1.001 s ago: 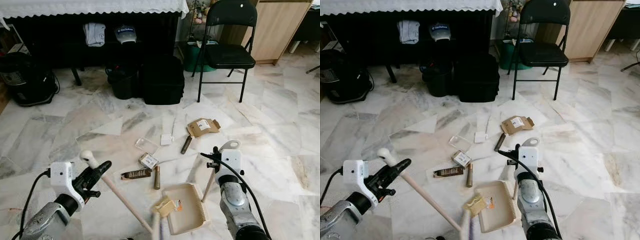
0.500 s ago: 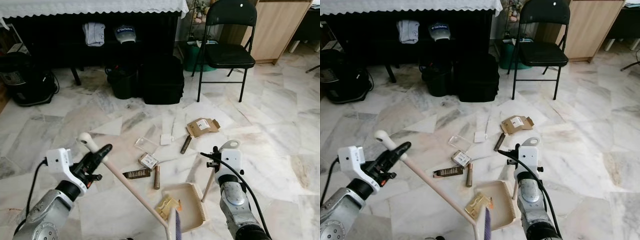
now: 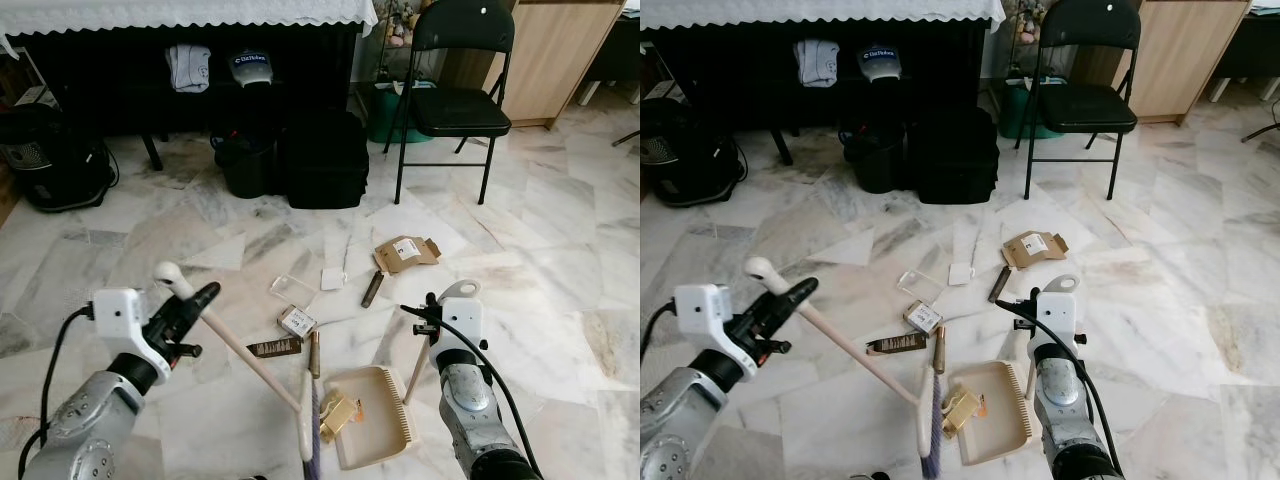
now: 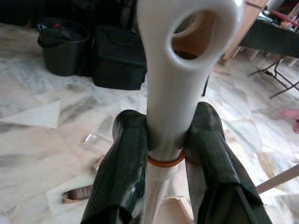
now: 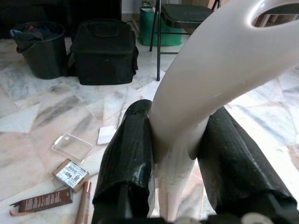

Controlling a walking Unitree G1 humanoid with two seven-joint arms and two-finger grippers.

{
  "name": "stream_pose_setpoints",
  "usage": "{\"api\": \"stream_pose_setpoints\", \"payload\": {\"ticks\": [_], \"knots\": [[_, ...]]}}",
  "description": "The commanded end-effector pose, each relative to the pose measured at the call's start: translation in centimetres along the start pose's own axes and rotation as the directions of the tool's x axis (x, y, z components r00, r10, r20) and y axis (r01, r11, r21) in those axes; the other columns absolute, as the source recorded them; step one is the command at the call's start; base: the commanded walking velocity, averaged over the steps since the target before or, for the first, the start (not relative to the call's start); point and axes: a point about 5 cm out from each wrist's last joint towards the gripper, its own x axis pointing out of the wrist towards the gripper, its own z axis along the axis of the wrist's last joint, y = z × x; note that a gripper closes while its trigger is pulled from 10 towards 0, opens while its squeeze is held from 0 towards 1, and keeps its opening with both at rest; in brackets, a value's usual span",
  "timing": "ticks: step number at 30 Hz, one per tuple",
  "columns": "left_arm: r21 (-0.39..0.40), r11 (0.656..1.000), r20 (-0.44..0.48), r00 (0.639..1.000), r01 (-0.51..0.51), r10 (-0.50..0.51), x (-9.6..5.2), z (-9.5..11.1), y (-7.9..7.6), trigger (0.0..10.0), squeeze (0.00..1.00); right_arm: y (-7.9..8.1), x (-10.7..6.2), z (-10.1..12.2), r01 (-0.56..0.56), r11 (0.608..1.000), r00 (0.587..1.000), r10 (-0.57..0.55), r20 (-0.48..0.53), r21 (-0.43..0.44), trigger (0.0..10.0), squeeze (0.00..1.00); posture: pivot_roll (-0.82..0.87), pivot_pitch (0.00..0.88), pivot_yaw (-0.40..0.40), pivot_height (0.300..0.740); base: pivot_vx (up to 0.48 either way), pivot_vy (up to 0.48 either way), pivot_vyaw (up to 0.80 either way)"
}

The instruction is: Sweep floor

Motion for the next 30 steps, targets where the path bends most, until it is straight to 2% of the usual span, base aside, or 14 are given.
{"api": "stream_pose_setpoints", "payload": {"ticks": [1, 3, 8, 11, 14, 16, 19, 21, 24, 30], "knots": [[0.062, 0.998, 0.014, 1.0, -0.01, 0.01, -0.2, 0.3, -0.1, 10.0, 0.0, -0.2, 0.0, -0.1, 0.007, 1.0, 1.0, -0.007, -0.001, 0.0, 10.0, 0.0, 0.11, 0.115, -0.031, 0.74, 0.0, 0.0, 0.0], [0.085, 0.996, 0.001, 0.999, -0.032, 0.032, -0.3, 0.0, 0.1, 10.0, 0.0, -0.2, 0.0, 0.0, 0.007, 1.0, 1.0, -0.007, -0.001, 0.0, 10.0, 0.0, 0.11, 0.117, -0.028, 0.74, 0.0, 0.0, 0.0], [0.148, 0.989, -0.07, 0.998, 0.011, 0.0, -1.5, -1.6, -0.5, 10.0, 0.0, -0.2, 0.1, 0.1, 0.003, 1.0, 1.0, -0.003, 0.002, 0.002, 10.0, 0.0, 0.11, 0.125, -0.027, 0.74, 0.0, 0.0, 0.0], [0.154, 0.988, -0.07, 0.998, 0.001, 0.01, -1.6, -1.7, -0.4, 10.0, 0.0, -0.2, 0.1, 0.1, 0.004, 1.0, 1.0, -0.004, 0.001, 0.002, 10.0, 0.0, 0.11, 0.124, -0.027, 0.74, 0.0, 0.0, 0.0], [0.161, 0.985, -0.039, 0.997, -0.053, 0.06, -1.6, -1.6, 0.1, 10.0, 0.0, -0.2, 0.1, 0.0, 0.005, 1.0, 1.0, -0.005, 0.001, 0.002, 10.0, 0.0, 0.11, 0.128, -0.029, 0.74, 0.0, 0.0, 0.0], [0.158, 0.987, -0.048, 0.998, -0.042, 0.05, -1.6, -1.7, 0.1, 10.0, 0.0, -0.2, 0.1, 0.0, 0.004, 1.0, 1.0, -0.004, -0.001, 0.001, 10.0, 0.0, 0.11, 0.128, -0.029, 0.74, 0.0, 0.0, 0.0], [0.136, 0.991, -0.084, 0.997, 0.01, 0.002, -1.6, -2.1, -0.3, 10.0, 0.0, -0.3, 0.1, 0.0, 0.005, 1.0, 1.0, -0.005, -0.001, 0.001, 10.0, 0.0, 0.11, 0.131, -0.028, 0.74, 0.0, 0.0, 0.0], [0.084, 0.994, -0.117, 0.992, 0.064, -0.054, -1.6, -2.4, -0.6, 10.0, 0.0, -0.4, 0.1, 0.1, 0.008, 1.0, 1.0, -0.008, -0.001, 0.0, 10.0, 0.0, 0.11, 0.135, -0.028, 0.74, 0.0, 0.0, 0.0], [0.062, 0.995, -0.123, 0.99, 0.079, -0.071, -1.5, -2.4, -0.7, 10.0, 0.0, -0.4, 0.2, 0.1, 0.009, 1.0, 1.0, -0.009, 0.0, 0.0, 10.0, 0.0, 0.11, 0.135, -0.028, 0.74, 0.0, 0.0, 0.0], [-0.045, 0.995, -0.101, 0.99, 0.091, -0.095, -1.1, -2.7, -1.6, 10.0, 0.0, -0.5, 0.2, 0.2, 0.014, 1.0, 1.0, -0.014, 0.003, 0.0, 10.0, 0.0, 0.1, 0.137, -0.028, 0.74, 0.0, 0.0, 0.0]]}}
